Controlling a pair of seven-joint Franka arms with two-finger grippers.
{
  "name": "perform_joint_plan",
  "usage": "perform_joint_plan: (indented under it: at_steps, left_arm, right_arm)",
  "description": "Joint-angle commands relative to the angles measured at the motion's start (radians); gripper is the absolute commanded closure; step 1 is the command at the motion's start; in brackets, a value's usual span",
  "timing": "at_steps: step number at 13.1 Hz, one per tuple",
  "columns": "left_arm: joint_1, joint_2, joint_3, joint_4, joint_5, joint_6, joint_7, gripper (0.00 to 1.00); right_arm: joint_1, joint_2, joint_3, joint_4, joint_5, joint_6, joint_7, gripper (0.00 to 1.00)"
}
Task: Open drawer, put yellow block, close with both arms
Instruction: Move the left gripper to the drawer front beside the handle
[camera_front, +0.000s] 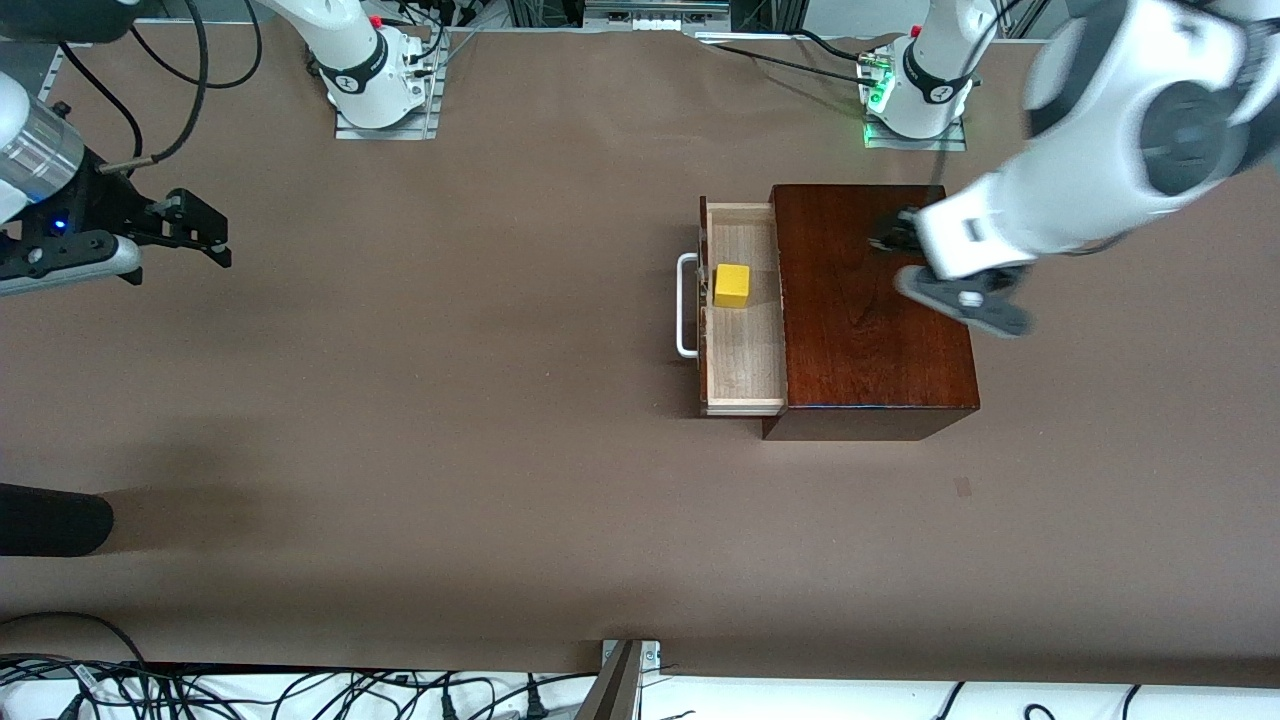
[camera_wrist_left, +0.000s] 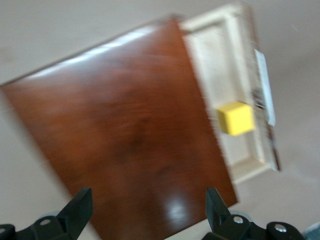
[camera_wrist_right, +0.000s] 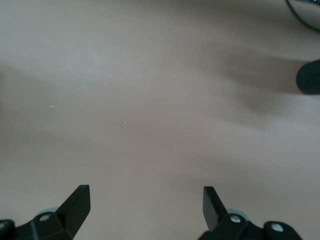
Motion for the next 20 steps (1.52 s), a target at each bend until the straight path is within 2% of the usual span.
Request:
perform_joint_plan:
  at_steps: [1,2,3,6,7,9,11,14,16,20]
  left_arm:
    - [-0.093,0.095,-0.068,0.051,-0.002,0.089,0.015,0.0]
    - [-0.128,0.153,-0.074,0.061,-0.014,0.164,0.054,0.0]
    - [-0.179,0.212,-0.088,0.127,-0.016,0.218,0.121,0.0]
    - [-0.29,0.394,-0.086,0.319,-0.01,0.245,0.189,0.0]
    - [-0.316,0.433,-0.088,0.345,-0.01,0.263,0.253,0.0]
    - [-0.351,0.473,-0.086,0.339,0.016,0.33,0.469,0.0]
    - [-0.37,0.511,-0.088,0.339,0.076,0.341,0.661,0.0]
    - [-0.379,0.553,-0.085,0.333,0.126,0.341,0.828,0.0]
    - [-0.362,0.545,-0.083,0.299,0.177,0.311,0.854,0.0]
    - [-0.357,0.545,-0.075,0.292,0.292,0.15,0.86,0.0]
  right_arm:
    - [-0.043,-0.063,0.031,-0.131,-0.018,0.073,0.068,0.0]
    - [-0.043,-0.06,0.031,-0.14,-0.036,0.08,0.083,0.0]
    - [-0.041,-0.057,0.03,-0.136,-0.044,0.079,0.088,0.0]
    - [-0.043,-0.046,0.023,-0.073,-0.039,0.073,0.07,0.0]
    - [-0.043,-0.038,0.023,-0.038,-0.038,0.055,0.069,0.0]
    - [-0.045,-0.038,0.014,-0.015,-0.03,0.001,0.074,0.0]
    - [-0.038,-0.04,0.017,0.01,-0.031,-0.025,0.068,0.0]
    - [-0.035,-0.005,0.019,0.045,-0.027,-0.054,0.089,0.0]
    - [-0.035,0.002,0.014,0.056,-0.025,-0.077,0.079,0.0]
    - [-0.046,0.003,0.01,0.056,-0.025,-0.104,0.077,0.0]
